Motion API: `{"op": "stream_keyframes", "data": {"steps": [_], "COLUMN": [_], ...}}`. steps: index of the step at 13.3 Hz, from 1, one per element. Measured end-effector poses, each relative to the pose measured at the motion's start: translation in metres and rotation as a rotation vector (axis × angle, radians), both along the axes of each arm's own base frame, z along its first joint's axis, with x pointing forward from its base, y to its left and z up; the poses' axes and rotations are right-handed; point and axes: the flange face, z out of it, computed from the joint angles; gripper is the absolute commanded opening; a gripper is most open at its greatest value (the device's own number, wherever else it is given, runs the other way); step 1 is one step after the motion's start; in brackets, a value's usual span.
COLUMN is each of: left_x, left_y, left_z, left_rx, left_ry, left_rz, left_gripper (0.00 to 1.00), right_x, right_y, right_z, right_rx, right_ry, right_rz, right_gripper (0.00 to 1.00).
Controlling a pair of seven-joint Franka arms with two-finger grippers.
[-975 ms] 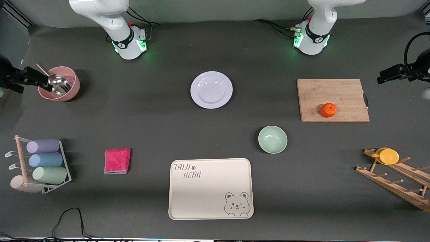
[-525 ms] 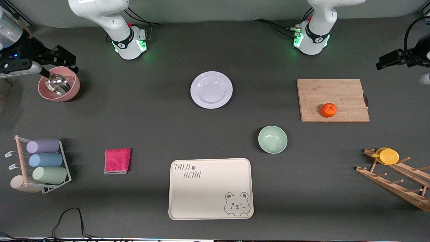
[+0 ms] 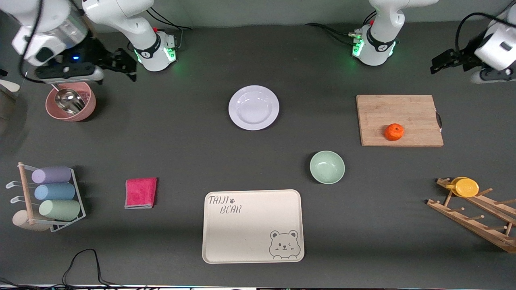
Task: Place orange and plate with both arms
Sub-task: 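Move the left gripper to the orange while the right gripper reaches the plate, then close the left gripper on the orange while the right gripper grips the plate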
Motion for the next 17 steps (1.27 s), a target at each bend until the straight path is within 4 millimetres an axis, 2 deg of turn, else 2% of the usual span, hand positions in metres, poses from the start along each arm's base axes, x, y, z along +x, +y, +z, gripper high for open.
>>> {"op": "stream_keyframes", "data": {"steps": [2, 5, 8, 11, 13, 15, 17], "left_x": [0.002, -0.001, 0.007, 0.022, 0.029, 0.027, 0.021], "left_y": [0.000, -0.001, 0.000, 0.000, 0.000, 0.000, 0.000], "left_z": [-0.050, -0.119, -0.163, -0.208, -0.238, -0.262, -0.281], "left_rx": [0.001, 0.005, 0.009, 0.014, 0.017, 0.019, 0.020], "left_ry": [-0.019, -0.054, -0.062, -0.080, -0.086, -0.085, -0.093], "left_rz": [0.002, 0.005, 0.017, 0.023, 0.024, 0.025, 0.025], "left_gripper": [1.00, 1.00, 1.00, 1.00, 1.00, 1.00, 1.00], "right_x": [-0.006, -0.006, -0.005, -0.010, -0.009, -0.012, -0.021], "right_y": [0.022, 0.027, 0.026, 0.016, -0.008, -0.028, -0.034], "right_z": [-0.004, -0.013, -0.041, -0.083, -0.121, -0.157, -0.197], "right_rx": [-0.002, 0.020, 0.115, 0.258, 0.381, 0.501, 0.644], "right_ry": [0.000, 0.015, 0.043, 0.086, 0.123, 0.141, 0.137], "right_rz": [0.012, 0.011, -0.023, -0.006, 0.010, 0.025, 0.038], "right_gripper": [1.00, 1.00, 1.00, 1.00, 1.00, 1.00, 1.00]}}
